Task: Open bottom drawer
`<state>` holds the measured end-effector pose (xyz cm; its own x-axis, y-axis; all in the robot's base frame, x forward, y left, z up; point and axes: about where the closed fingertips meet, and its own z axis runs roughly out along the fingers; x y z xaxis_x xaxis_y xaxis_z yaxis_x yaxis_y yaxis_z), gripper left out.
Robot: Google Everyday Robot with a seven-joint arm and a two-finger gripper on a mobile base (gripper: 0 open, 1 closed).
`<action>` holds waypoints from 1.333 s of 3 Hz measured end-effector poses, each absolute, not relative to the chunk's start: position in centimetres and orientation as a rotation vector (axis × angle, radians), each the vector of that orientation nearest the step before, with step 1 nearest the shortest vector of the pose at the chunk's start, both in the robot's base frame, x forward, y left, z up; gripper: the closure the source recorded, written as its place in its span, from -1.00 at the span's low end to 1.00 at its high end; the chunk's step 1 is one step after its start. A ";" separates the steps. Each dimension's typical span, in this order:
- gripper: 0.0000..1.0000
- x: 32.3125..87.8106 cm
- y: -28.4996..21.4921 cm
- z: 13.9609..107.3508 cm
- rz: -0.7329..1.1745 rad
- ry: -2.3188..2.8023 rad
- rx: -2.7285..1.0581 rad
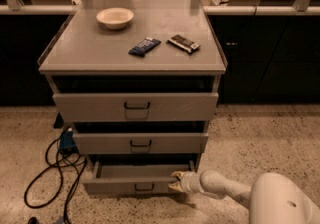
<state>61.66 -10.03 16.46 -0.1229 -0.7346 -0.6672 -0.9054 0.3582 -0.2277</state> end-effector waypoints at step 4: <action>1.00 60.3 -10.1 17.3 0.286 1.914 -1.412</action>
Offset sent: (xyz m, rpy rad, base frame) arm -0.4573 -0.1083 -0.1901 -0.1947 -0.2071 -0.6093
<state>60.29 -10.08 17.32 -0.1320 -0.7358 -0.6642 -0.8978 0.3728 -0.2346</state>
